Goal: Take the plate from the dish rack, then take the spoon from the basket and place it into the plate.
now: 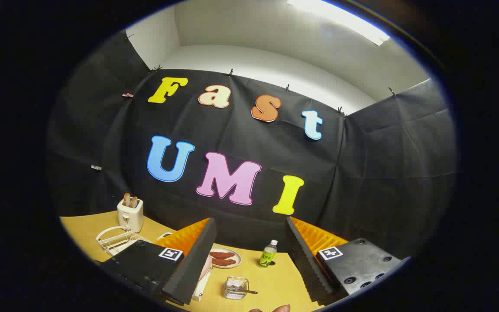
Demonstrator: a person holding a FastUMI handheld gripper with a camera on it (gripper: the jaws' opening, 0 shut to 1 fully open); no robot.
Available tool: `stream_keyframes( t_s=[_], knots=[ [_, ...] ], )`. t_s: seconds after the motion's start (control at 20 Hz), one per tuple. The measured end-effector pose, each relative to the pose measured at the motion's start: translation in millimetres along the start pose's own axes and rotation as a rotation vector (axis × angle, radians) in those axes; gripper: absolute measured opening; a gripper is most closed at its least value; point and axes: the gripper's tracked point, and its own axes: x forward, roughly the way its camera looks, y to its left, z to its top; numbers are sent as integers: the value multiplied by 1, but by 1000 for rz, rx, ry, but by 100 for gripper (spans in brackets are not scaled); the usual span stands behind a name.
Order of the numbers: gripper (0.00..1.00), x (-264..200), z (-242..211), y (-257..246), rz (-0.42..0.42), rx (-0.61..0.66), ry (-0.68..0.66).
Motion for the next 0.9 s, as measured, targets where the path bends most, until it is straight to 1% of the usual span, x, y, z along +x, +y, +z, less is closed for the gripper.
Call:
stream_keyframes(
  t_s=[0.7,0.9],
  knots=[
    [97,21,-16,17,5,42,62],
    [97,33,-32,27,28,86,134]
  ],
)
